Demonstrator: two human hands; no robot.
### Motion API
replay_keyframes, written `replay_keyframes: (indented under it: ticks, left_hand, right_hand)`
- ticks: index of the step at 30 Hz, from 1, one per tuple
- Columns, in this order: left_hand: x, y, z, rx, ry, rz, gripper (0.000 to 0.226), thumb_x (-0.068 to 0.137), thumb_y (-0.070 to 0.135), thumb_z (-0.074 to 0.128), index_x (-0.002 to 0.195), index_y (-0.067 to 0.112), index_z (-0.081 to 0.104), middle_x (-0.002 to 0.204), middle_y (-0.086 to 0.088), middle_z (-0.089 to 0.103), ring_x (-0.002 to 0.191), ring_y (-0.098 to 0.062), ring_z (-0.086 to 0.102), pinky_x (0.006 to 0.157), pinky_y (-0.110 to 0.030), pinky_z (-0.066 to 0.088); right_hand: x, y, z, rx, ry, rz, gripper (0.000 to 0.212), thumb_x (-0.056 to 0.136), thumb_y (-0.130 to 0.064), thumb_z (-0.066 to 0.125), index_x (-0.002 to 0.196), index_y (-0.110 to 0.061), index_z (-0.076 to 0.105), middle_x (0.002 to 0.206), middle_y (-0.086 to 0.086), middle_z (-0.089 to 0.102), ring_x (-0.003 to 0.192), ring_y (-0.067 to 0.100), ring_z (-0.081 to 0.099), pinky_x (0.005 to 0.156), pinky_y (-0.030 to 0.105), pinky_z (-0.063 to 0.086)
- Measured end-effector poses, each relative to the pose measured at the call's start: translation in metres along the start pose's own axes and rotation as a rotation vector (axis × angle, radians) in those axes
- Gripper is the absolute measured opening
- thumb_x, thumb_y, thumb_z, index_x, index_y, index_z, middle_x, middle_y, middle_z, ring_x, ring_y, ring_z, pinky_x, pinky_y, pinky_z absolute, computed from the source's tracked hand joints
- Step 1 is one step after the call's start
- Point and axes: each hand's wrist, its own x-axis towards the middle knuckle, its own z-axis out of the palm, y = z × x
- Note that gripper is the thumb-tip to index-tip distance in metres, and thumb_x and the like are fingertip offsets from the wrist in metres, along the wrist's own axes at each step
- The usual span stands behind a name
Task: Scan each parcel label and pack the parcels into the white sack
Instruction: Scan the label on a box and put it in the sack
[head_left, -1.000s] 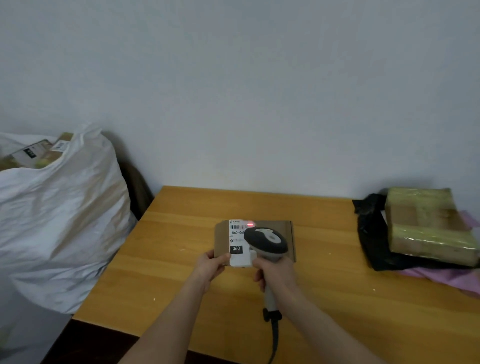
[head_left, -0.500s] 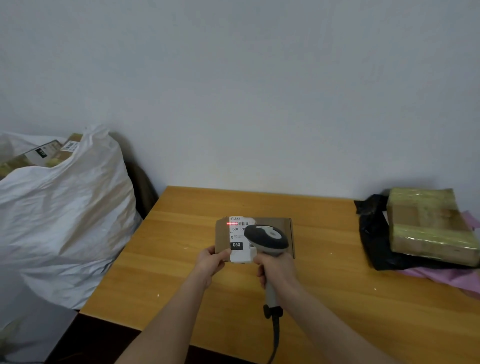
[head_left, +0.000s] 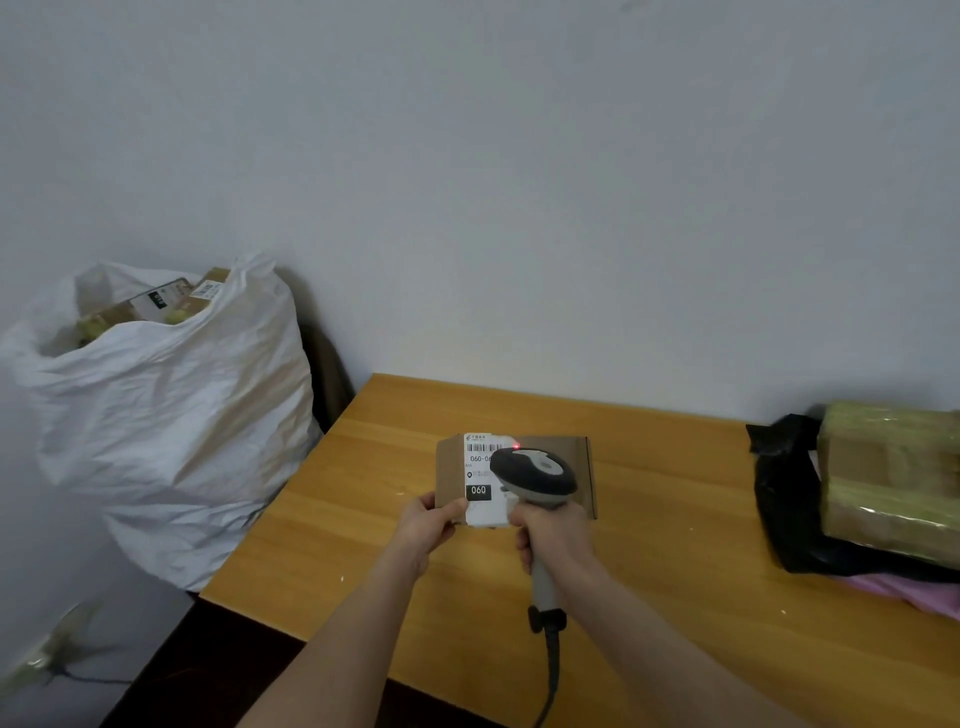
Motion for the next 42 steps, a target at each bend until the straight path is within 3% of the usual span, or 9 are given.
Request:
replay_keyframes:
  ticks: [7, 12, 17, 21, 27, 31, 33, 37, 42]
  left_hand:
    - [0.004, 0.02, -0.045, -0.088, 0.045, 0.029, 0.028, 0.085, 0.012, 0.07, 0.11, 0.006, 0.058, 0.091, -0.004, 0.067, 0.08, -0.013, 0.063, 0.069, -0.022, 0.054]
    - [0.033, 0.054, -0.112, -0.155, 0.091, 0.067, 0.028, 0.081, 0.017, 0.075, 0.105, 0.007, 0.064, 0.091, -0.005, 0.07, 0.075, -0.015, 0.065, 0.075, -0.029, 0.058]
    - [0.073, 0.113, -0.208, -0.214, 0.108, 0.148, 0.026, 0.082, 0.019, 0.074, 0.102, 0.005, 0.067, 0.076, 0.0, 0.069, 0.063, -0.012, 0.063, 0.075, -0.032, 0.059]
    - [0.097, 0.171, -0.298, -0.254, 0.135, 0.24, 0.022, 0.083, 0.02, 0.073, 0.099, 0.007, 0.067, 0.078, -0.003, 0.073, 0.062, -0.014, 0.068, 0.059, -0.025, 0.057]
    - [0.119, 0.254, -0.417, -0.261, 0.203, 0.355, 0.022, 0.082, 0.021, 0.074, 0.098, 0.008, 0.066, 0.079, -0.001, 0.071, 0.059, -0.012, 0.067, 0.059, -0.025, 0.057]
    - [0.134, 0.303, -0.472, -0.357, 0.339, 0.45, 0.017, 0.083, 0.018, 0.073, 0.095, 0.008, 0.064, 0.086, -0.004, 0.072, 0.069, -0.015, 0.071, 0.057, -0.025, 0.058]
    - [0.145, 0.318, -0.49, -0.324, 0.441, 0.495, 0.022, 0.083, 0.016, 0.071, 0.103, 0.01, 0.063, 0.086, 0.001, 0.072, 0.072, -0.013, 0.071, 0.057, -0.021, 0.056]
    - [0.176, 0.316, -0.508, 0.0, 0.687, 0.43, 0.041, 0.078, 0.017, 0.068, 0.119, 0.012, 0.061, 0.103, -0.003, 0.071, 0.086, -0.019, 0.069, 0.081, -0.036, 0.057]
    - [0.213, 0.307, -0.509, 0.204, 0.884, 0.397, 0.042, 0.082, 0.026, 0.065, 0.121, 0.01, 0.056, 0.116, -0.009, 0.062, 0.094, -0.024, 0.061, 0.081, -0.036, 0.052]
  right_hand:
    - [0.015, -0.02, 0.049, 0.02, -0.072, -0.042, 0.006, 0.082, -0.002, 0.064, 0.087, -0.003, 0.065, 0.054, 0.006, 0.063, 0.045, 0.013, 0.052, 0.045, 0.024, 0.044]
    - [0.043, -0.055, 0.114, 0.019, -0.04, -0.125, 0.004, 0.082, 0.001, 0.062, 0.08, -0.001, 0.065, 0.052, 0.006, 0.062, 0.044, 0.014, 0.051, 0.046, 0.026, 0.043]
    - [0.083, -0.102, 0.222, 0.032, -0.031, -0.178, 0.008, 0.083, -0.001, 0.064, 0.075, -0.002, 0.063, 0.058, 0.008, 0.06, 0.048, 0.016, 0.052, 0.049, 0.027, 0.044]
    - [0.1, -0.139, 0.322, 0.029, -0.026, -0.262, 0.012, 0.083, -0.003, 0.065, 0.071, -0.005, 0.062, 0.053, 0.006, 0.06, 0.047, 0.016, 0.052, 0.049, 0.029, 0.045]
    - [0.118, -0.187, 0.435, 0.07, -0.105, -0.341, 0.012, 0.084, -0.008, 0.065, 0.072, -0.007, 0.064, 0.057, 0.005, 0.063, 0.048, 0.014, 0.054, 0.05, 0.026, 0.047]
    - [0.135, -0.219, 0.481, 0.121, -0.083, -0.333, 0.011, 0.083, -0.008, 0.063, 0.072, -0.006, 0.065, 0.057, 0.006, 0.062, 0.045, 0.014, 0.052, 0.048, 0.025, 0.045]
    - [0.146, -0.228, 0.494, 0.116, -0.084, -0.327, 0.009, 0.083, -0.007, 0.062, 0.074, -0.005, 0.065, 0.056, 0.006, 0.061, 0.045, 0.014, 0.051, 0.048, 0.025, 0.045]
    - [0.174, -0.228, 0.508, 0.099, -0.089, -0.294, 0.011, 0.085, -0.005, 0.062, 0.074, -0.005, 0.063, 0.059, 0.008, 0.061, 0.048, 0.016, 0.051, 0.052, 0.027, 0.046]
    - [0.199, -0.219, 0.515, 0.113, -0.059, -0.251, 0.012, 0.085, -0.004, 0.061, 0.073, -0.003, 0.063, 0.057, 0.008, 0.06, 0.048, 0.017, 0.05, 0.053, 0.028, 0.045]
